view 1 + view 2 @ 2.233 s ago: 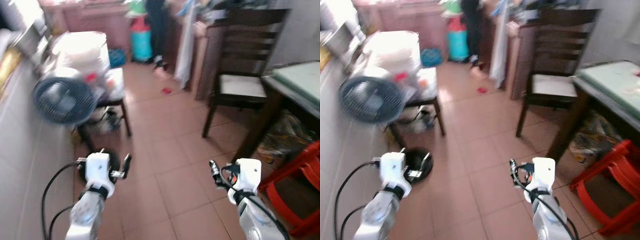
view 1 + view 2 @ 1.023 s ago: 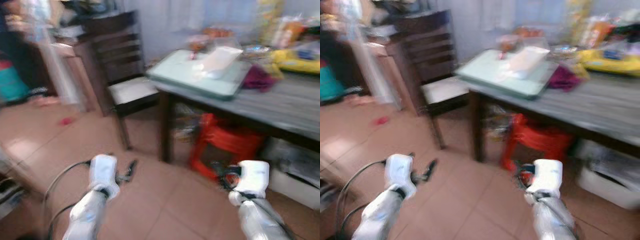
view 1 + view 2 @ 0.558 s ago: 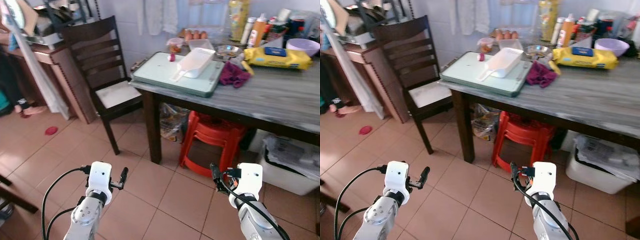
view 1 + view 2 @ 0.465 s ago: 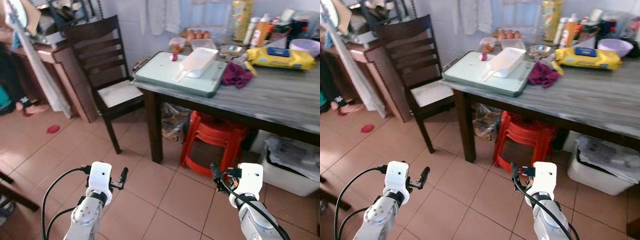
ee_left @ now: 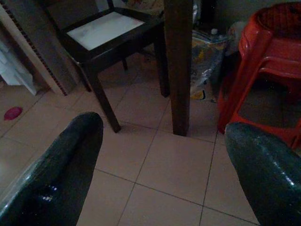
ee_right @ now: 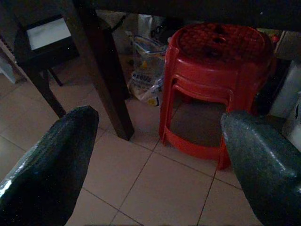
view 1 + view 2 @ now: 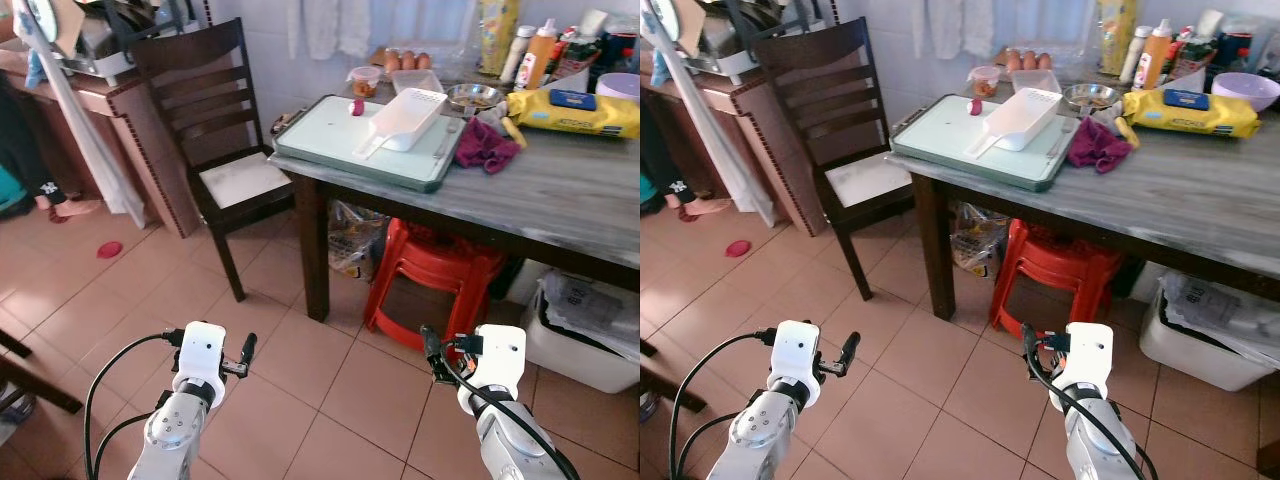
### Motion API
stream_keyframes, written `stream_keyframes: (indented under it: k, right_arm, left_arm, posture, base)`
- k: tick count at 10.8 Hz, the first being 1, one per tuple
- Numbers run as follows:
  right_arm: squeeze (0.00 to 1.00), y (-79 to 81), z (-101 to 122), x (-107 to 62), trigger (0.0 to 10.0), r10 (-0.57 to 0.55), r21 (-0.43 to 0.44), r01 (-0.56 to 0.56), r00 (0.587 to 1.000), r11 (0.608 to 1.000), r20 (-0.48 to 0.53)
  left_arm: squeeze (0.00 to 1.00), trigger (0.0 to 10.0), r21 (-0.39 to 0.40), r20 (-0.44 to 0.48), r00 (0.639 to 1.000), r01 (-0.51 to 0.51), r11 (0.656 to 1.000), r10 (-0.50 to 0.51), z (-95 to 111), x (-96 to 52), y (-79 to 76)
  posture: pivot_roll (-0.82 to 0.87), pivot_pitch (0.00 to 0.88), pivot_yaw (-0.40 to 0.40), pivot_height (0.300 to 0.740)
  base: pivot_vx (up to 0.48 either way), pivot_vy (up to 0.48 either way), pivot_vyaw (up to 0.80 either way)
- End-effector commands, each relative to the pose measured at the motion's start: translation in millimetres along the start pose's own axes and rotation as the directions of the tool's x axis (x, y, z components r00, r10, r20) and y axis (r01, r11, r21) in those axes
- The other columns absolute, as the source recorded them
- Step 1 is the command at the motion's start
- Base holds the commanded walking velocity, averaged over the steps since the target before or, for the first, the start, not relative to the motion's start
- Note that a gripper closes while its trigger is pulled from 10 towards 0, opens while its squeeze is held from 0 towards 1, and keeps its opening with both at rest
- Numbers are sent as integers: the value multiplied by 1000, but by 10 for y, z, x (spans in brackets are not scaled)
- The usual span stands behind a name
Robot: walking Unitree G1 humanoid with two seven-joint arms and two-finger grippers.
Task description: Setting the table
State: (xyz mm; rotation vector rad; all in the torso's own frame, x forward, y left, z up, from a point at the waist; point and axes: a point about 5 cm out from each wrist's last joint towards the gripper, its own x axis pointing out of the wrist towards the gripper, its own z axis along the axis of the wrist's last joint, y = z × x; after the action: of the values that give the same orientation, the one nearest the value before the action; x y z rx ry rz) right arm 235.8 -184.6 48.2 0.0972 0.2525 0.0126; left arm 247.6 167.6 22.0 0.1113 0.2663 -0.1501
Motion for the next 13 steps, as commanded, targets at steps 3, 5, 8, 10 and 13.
stream_keyframes:
  k: [3, 5, 8, 10, 13]
  right_arm:
    - [0, 3, -2, 21, 10000, -8, 9, 8, 1000, 1000, 0]
    - [0, 23, -13, 18, 10000, -12, 15, 12, 1000, 1000, -1]
    - [0, 25, -6, 38, 10000, -21, 16, 21, 1000, 1000, 2]
    - [0, 4, 6, 41, 10000, -34, 17, 34, 999, 999, 5]
    - [0, -19, 26, 56, 10000, -44, -5, 44, 999, 999, 1]
  left_arm:
    - [0, 10000, 18, -1, 1000, -7, 1000, 7, 39, 3, 32]
    - [0, 10000, 19, -5, 1000, -11, 1000, 11, 46, 1, 55]
    - [0, 10000, 26, -7, 1000, -4, 1000, 4, 70, 5, 55]
    - [0, 10000, 26, -9, 1000, 2, 1000, -2, 74, 2, 34]
    - [0, 10000, -66, 67, 996, 67, 996, -63, 221, 8, -14]
  posture:
    - [-126, 40, 80, 740]
    - [-126, 43, 85, 740]
    - [-124, 45, 88, 740]
    - [-126, 48, 87, 740]
    - [-128, 47, 81, 740]
  base:
    - [-287, 0, 0]
    - [-298, 0, 0]
    - [-296, 0, 0]
    - [-296, 0, 0]
    - [0, 0, 0]
